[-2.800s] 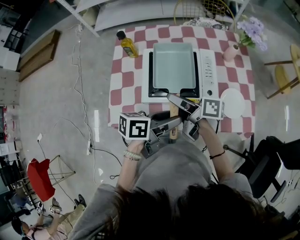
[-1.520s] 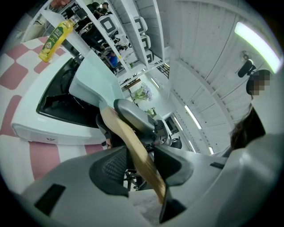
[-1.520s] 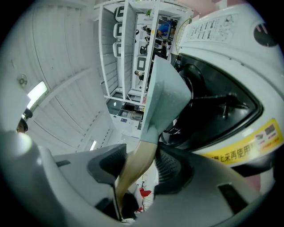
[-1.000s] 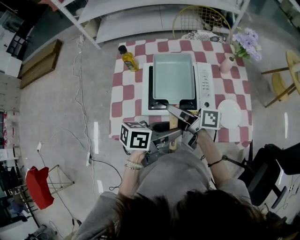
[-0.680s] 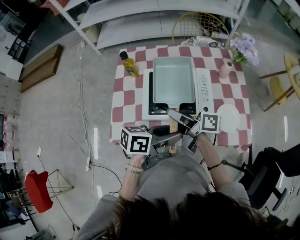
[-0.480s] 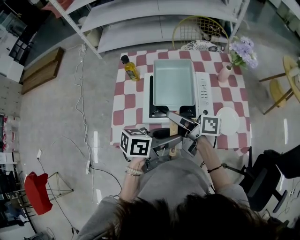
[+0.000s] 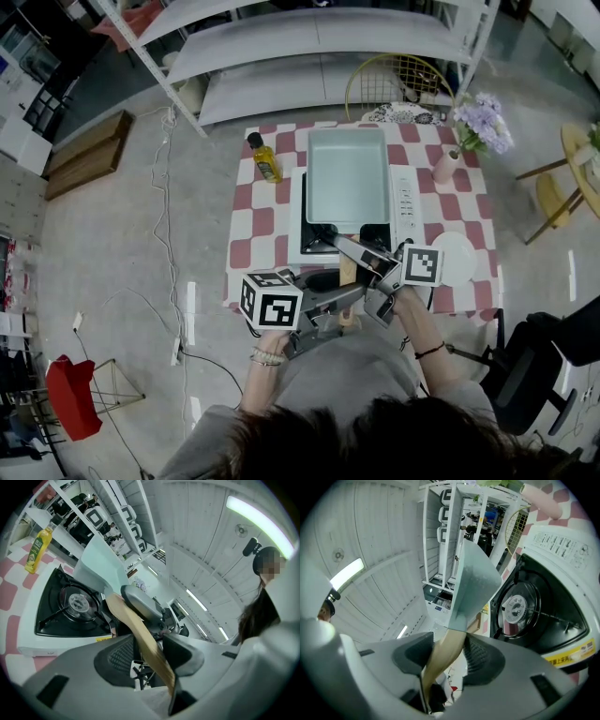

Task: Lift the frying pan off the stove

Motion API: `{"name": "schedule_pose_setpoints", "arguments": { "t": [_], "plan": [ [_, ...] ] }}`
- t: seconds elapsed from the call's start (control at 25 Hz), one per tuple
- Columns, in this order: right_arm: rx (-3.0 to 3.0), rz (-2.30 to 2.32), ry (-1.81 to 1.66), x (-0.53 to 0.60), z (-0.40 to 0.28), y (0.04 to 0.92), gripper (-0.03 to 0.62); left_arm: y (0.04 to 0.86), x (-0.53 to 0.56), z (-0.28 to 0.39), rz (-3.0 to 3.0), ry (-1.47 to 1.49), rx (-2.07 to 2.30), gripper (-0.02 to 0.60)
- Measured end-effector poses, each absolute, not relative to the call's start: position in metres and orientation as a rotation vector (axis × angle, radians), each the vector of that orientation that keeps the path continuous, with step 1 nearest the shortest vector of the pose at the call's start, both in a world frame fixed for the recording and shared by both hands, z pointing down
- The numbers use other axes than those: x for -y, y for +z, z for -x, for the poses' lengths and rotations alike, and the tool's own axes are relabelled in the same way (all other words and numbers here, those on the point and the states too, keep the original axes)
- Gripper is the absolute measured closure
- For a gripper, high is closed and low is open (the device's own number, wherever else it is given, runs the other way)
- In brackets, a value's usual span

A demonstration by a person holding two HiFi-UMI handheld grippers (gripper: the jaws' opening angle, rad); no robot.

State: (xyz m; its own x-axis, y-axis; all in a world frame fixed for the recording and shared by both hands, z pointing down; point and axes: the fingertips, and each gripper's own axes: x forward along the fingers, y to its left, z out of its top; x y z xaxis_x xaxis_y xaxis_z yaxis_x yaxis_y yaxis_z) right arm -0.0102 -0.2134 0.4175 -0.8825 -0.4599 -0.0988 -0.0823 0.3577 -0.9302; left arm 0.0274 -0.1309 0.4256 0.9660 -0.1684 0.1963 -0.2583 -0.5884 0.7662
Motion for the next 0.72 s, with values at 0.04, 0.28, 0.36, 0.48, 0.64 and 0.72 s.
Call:
{"name": "schedule_pose_setpoints", "arguments": {
  "t": [0.04, 0.28, 0.36, 0.48, 0.64, 0.72],
  "plan": [
    [-2.282, 0.477, -1.529, 0.214, 0.010, 0.416, 0.381, 0.424, 0.131, -0.027, -2.217, 0.124, 0.297, 0.390],
    [-2.299, 0.479, -1.490, 0.216, 0.008, 0.403, 0.381, 0.412, 0.134, -0.028, -2.251, 0.117, 0.288, 0.390],
    [-2.302, 0.474, -1.477, 0.217, 0.008, 0.398, 0.381, 0.408, 0.134, -0.028, -2.261, 0.110, 0.286, 0.390],
    [-2.306, 0.473, -1.463, 0.217, 0.008, 0.392, 0.381, 0.403, 0.135, -0.028, -2.280, 0.108, 0.282, 0.390],
    [-2.320, 0.476, -1.434, 0.220, 0.006, 0.383, 0.381, 0.395, 0.138, -0.029, -2.305, 0.097, 0.274, 0.389],
    [-2.324, 0.474, -1.423, 0.222, 0.005, 0.378, 0.381, 0.391, 0.139, -0.030, -2.316, 0.097, 0.271, 0.389]
  ]
}}
